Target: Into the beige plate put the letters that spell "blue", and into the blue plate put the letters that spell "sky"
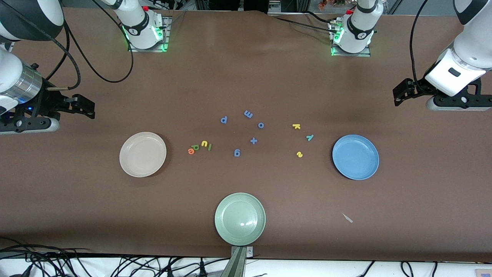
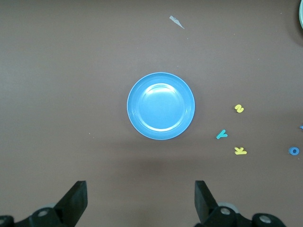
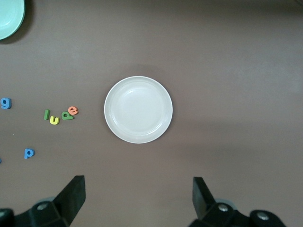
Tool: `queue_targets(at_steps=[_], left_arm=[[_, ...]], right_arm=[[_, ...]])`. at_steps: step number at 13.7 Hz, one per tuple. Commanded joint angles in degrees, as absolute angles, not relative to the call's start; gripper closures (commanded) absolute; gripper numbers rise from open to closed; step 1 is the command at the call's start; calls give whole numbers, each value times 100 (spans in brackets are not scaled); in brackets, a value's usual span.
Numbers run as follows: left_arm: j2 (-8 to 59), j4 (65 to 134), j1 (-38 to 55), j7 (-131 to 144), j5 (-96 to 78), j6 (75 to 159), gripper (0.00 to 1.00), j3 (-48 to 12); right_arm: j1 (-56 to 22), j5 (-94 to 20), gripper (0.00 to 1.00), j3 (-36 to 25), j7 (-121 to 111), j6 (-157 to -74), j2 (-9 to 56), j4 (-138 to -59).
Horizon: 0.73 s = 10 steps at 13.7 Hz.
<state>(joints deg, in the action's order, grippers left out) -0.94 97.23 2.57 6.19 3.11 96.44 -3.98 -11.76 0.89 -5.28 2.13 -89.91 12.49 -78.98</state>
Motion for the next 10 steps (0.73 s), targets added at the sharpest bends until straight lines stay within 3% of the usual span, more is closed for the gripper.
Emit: queue_targets(at_steps=[1,10], left_arm=[[-149,9668,272,554,202,9536,0,-378],[-149,9668,246,510,202,9536,0,-369]], right_arm=[[-1134,79,0,-510,255,-9105,1230,-7945],[-1029,62,0,-510,264,-9097,1230,-7963]])
